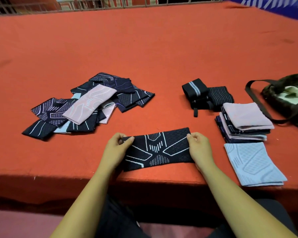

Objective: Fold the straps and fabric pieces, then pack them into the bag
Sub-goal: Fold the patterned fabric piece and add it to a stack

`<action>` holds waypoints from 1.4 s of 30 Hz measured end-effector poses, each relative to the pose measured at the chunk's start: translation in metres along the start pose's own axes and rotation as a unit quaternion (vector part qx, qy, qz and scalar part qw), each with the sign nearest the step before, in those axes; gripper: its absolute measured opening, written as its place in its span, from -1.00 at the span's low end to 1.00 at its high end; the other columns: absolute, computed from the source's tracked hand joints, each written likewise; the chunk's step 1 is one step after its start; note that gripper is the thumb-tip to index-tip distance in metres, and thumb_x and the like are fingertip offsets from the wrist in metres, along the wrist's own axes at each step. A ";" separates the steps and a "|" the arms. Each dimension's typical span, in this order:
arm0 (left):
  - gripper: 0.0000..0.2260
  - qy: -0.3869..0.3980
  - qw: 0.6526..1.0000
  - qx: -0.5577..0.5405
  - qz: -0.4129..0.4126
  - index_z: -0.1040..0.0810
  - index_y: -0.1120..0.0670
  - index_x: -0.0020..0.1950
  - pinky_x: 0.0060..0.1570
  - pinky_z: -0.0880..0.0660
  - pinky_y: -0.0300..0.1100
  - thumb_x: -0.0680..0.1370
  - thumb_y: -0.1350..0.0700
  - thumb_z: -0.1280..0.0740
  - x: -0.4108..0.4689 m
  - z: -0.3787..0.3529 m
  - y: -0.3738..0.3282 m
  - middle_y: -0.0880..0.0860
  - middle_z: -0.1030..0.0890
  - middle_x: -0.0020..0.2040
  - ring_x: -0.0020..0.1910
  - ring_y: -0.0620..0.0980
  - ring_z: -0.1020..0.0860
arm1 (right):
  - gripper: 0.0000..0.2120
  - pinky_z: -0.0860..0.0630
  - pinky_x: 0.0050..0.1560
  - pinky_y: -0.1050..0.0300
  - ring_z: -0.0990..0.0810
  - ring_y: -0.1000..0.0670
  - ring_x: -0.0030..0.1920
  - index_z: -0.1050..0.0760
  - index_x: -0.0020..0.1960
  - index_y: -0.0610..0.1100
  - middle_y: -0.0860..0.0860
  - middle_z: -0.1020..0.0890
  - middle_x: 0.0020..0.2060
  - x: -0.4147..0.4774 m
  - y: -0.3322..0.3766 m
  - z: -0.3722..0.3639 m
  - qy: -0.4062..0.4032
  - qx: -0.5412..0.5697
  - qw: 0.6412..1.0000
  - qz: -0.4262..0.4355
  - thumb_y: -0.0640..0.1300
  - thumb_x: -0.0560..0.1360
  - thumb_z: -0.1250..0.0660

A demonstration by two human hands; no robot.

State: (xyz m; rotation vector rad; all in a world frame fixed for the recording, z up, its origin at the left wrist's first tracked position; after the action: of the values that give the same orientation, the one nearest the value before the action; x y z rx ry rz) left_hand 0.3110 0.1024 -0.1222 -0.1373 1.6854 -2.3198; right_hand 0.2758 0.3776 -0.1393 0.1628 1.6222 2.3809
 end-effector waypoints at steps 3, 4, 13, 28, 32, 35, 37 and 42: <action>-0.84 0.075 0.995 0.049 0.047 -0.58 0.10 0.01 -0.06 -0.59 -0.06 0.48 0.12 -0.46 -0.002 -0.006 -0.005 0.00 -0.71 -0.12 -0.15 -0.05 -0.67 | -0.89 -0.52 -0.10 0.02 -0.62 -0.03 -0.17 -0.54 0.03 -0.11 -0.04 -0.67 -0.18 -0.004 -0.002 0.003 -0.007 0.021 1.000 -0.002 -0.17 0.60 -0.24; -0.83 0.099 0.990 0.087 0.044 -0.61 0.08 0.04 0.04 -0.59 -0.03 0.46 0.13 -0.44 0.000 -0.006 -0.006 -0.01 -0.72 -0.08 -0.08 -0.04 -0.68 | -0.86 -0.54 -0.11 0.01 -0.63 -0.05 -0.17 -0.51 0.11 -0.04 -0.06 -0.68 -0.17 -0.005 -0.002 0.004 0.000 0.035 0.999 0.002 -0.19 0.60 -0.24; -0.95 0.096 0.995 0.019 -0.013 -0.50 0.09 -0.09 -0.30 -0.48 -0.12 0.53 0.17 -0.36 -0.015 -0.050 -0.062 0.04 -0.59 -0.28 -0.34 -0.01 -0.56 | -0.70 -0.45 -0.21 0.08 -0.58 -0.03 -0.23 -0.67 -0.22 -0.01 0.07 -0.69 -0.24 -0.010 0.000 0.005 0.050 0.078 0.996 -0.006 -0.29 0.50 -0.24; -0.94 -0.033 0.997 0.038 -0.065 -0.50 0.05 -0.02 -0.14 -0.42 -0.35 0.54 0.18 -0.33 -0.014 -0.100 -0.032 0.00 -0.60 -0.09 -0.18 -0.16 -0.51 | -0.76 -0.36 -0.21 0.05 -0.44 0.04 -0.28 -0.47 -0.19 -0.19 0.01 -0.49 -0.33 -0.006 0.000 0.014 0.073 0.025 0.997 0.001 -0.06 0.58 -0.26; -0.84 -0.008 0.999 0.022 -0.025 -0.47 0.02 0.16 -0.13 -0.41 -0.50 0.60 0.04 -0.32 -0.018 -0.104 -0.025 -0.13 -0.60 -0.08 -0.09 -0.19 -0.57 | -0.77 -0.35 -0.16 0.01 -0.40 0.01 -0.24 -0.39 -0.17 -0.10 -0.02 -0.44 -0.28 -0.012 -0.001 0.013 0.067 0.074 0.995 -0.007 0.00 0.59 -0.14; -0.82 0.038 0.998 -0.051 -0.002 -0.53 0.02 0.16 -0.03 -0.54 -0.17 0.62 -0.01 -0.28 -0.020 -0.111 -0.031 -0.04 -0.69 -0.11 -0.09 -0.05 -0.66 | -0.78 -0.36 -0.16 0.02 -0.40 0.03 -0.24 -0.39 -0.17 -0.06 0.00 -0.44 -0.28 -0.016 0.002 0.014 0.056 0.114 0.992 0.002 0.01 0.59 -0.13; -0.81 0.057 0.996 -0.067 -0.003 -0.58 0.04 0.13 0.03 -0.55 -0.07 0.62 -0.02 -0.28 -0.022 -0.114 -0.034 0.00 -0.70 -0.05 -0.05 -0.01 -0.66 | -0.78 -0.37 -0.17 0.05 -0.41 0.04 -0.24 -0.40 -0.10 -0.14 -0.01 -0.45 -0.27 -0.018 0.005 0.016 0.059 0.110 0.992 0.011 -0.05 0.64 -0.13; -0.85 0.063 0.991 -0.119 -0.027 -0.52 -0.02 0.19 0.03 -0.59 -0.04 0.62 0.05 -0.30 -0.023 -0.117 -0.037 0.02 -0.68 0.00 -0.07 -0.06 -0.64 | -0.80 -0.36 -0.25 0.04 -0.38 -0.01 -0.31 -0.38 -0.03 -0.15 -0.06 -0.44 -0.29 -0.020 0.005 0.018 0.043 0.087 0.994 0.041 -0.03 0.65 -0.15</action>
State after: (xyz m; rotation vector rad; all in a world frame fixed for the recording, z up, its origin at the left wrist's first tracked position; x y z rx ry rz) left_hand 0.2997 0.2270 -0.1222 -0.0836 2.0421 -2.1981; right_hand 0.2989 0.3866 -0.1272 0.1656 1.8973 2.3343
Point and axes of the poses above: each hand's wrist, its own x-axis towards the middle knuckle, its own z-axis out of the back of the hand, y = z × x, the point moved 2 cm from there along x, towards the middle knuckle
